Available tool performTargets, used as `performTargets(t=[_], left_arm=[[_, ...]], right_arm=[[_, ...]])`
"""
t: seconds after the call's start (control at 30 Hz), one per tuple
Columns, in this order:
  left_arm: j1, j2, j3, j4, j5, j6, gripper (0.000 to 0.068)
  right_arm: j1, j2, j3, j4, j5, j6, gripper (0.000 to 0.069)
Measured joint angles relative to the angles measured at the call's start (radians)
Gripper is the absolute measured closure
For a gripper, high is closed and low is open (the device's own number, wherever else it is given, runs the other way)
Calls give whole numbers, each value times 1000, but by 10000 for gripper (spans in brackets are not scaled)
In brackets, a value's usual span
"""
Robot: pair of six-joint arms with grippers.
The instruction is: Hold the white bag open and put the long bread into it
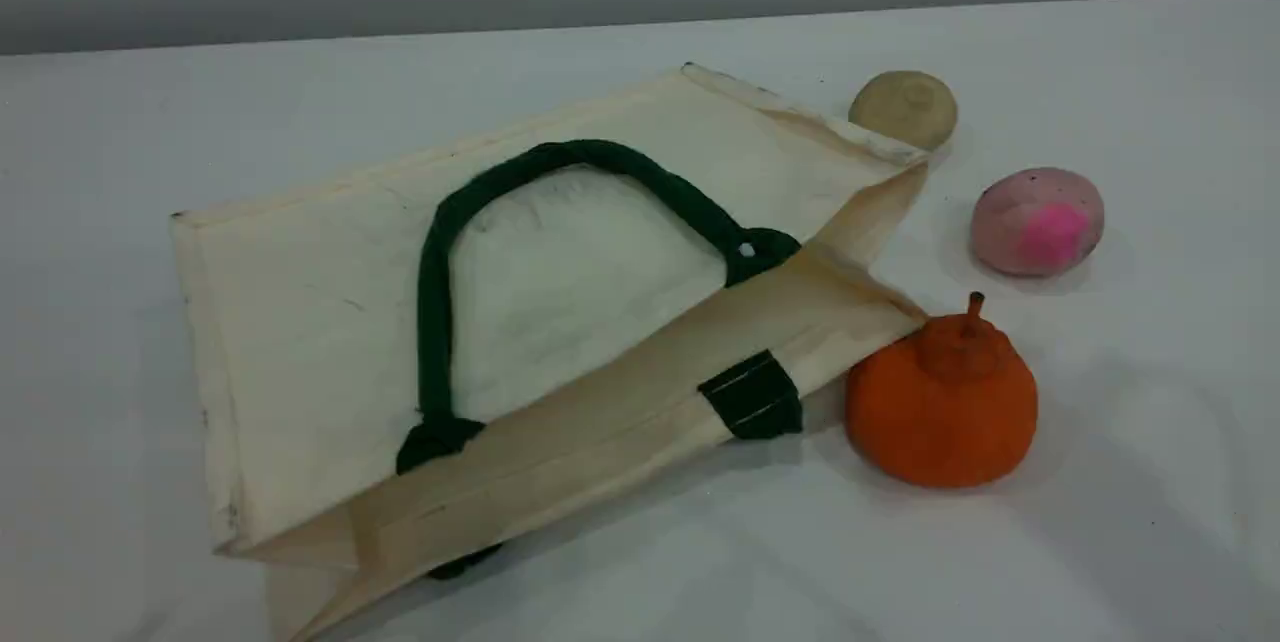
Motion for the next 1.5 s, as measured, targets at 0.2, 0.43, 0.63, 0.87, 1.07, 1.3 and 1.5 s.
performTargets(t=[0.2, 0.43, 0.63, 0.87, 1.07, 1.3, 1.5], left_arm=[[0, 0, 55, -5, -60, -79, 227], [0, 0, 67, 0, -49, -146, 227], [0, 0, 67, 0, -48, -146, 227], [0, 0, 66, 0, -46, -146, 227], [0, 0, 66, 0, -46, -144, 227], [0, 0, 66, -1, -44, -144, 227], [0, 0, 66, -1, -44, -144, 227]], right_arm=[[0, 0, 0, 0, 7, 0, 352], [0, 0, 0, 0, 35, 0, 352], [0, 0, 0, 0, 36, 0, 352], [0, 0, 0, 0, 34, 0, 352], [0, 0, 0, 0, 47, 0, 352], [0, 0, 0, 0, 33, 0, 352], [0, 0, 0, 1, 6, 0, 352]])
